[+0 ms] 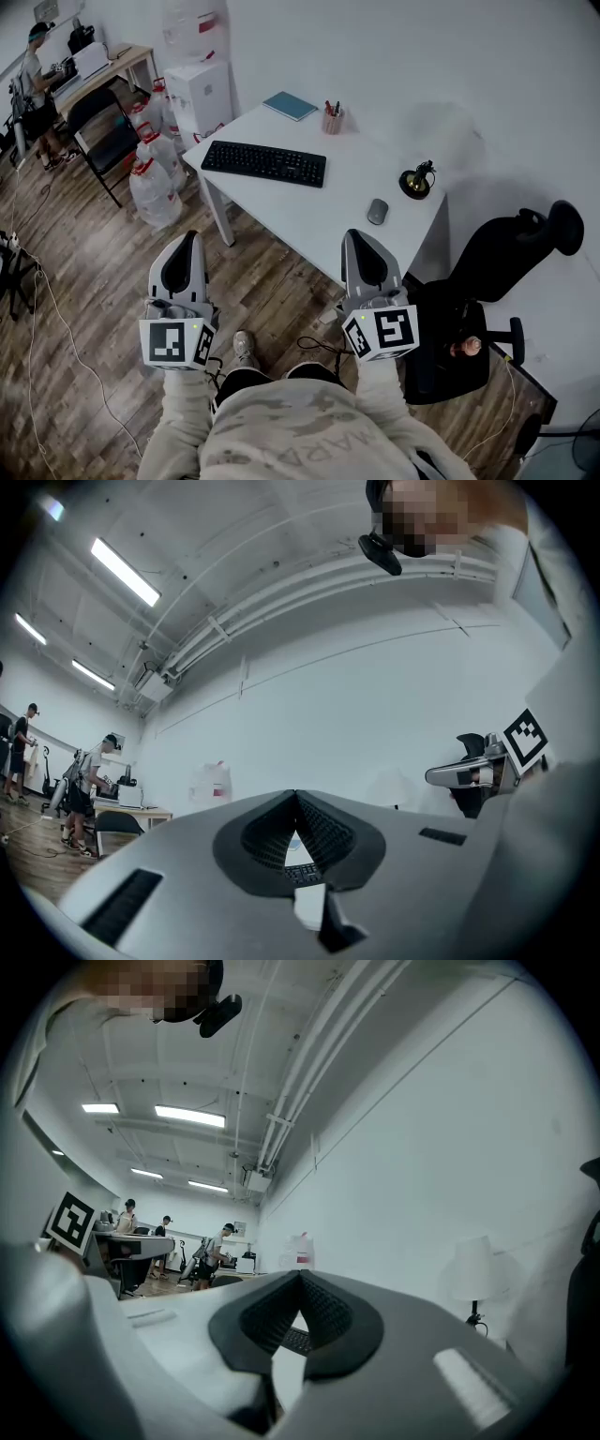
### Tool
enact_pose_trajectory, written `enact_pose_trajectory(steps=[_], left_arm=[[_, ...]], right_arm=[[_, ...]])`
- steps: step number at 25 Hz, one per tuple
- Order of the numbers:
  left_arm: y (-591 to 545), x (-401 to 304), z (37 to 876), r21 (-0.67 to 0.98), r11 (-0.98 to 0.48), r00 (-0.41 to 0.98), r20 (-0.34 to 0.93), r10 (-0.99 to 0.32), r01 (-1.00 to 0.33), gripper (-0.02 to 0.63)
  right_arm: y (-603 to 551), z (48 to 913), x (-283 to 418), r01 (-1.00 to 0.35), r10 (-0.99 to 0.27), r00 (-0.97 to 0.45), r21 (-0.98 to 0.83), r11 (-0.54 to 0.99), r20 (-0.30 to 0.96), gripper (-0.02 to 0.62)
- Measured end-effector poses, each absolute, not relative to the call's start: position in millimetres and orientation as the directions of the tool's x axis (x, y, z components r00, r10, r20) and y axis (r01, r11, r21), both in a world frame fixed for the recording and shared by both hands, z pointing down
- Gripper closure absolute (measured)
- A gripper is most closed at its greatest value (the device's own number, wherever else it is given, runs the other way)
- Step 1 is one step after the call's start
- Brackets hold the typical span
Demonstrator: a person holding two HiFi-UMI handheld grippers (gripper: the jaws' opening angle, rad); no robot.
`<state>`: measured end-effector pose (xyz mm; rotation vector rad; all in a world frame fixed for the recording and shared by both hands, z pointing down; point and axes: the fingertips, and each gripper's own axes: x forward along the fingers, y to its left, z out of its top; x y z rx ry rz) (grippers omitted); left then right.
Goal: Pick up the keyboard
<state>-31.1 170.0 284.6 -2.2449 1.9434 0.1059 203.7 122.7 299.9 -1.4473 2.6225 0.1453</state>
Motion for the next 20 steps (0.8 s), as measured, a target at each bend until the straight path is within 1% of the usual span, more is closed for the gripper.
enact_pose_trajectory(steps=[20], left_arm=[[29, -119, 280, -0.09, -0.234, 0.245, -0.149, -0.958, -0.968, 0.6]], right_arm=[[3, 296, 120, -0.891, -0.879, -0.447, -0.004, 0.453, -0.164, 0.584]])
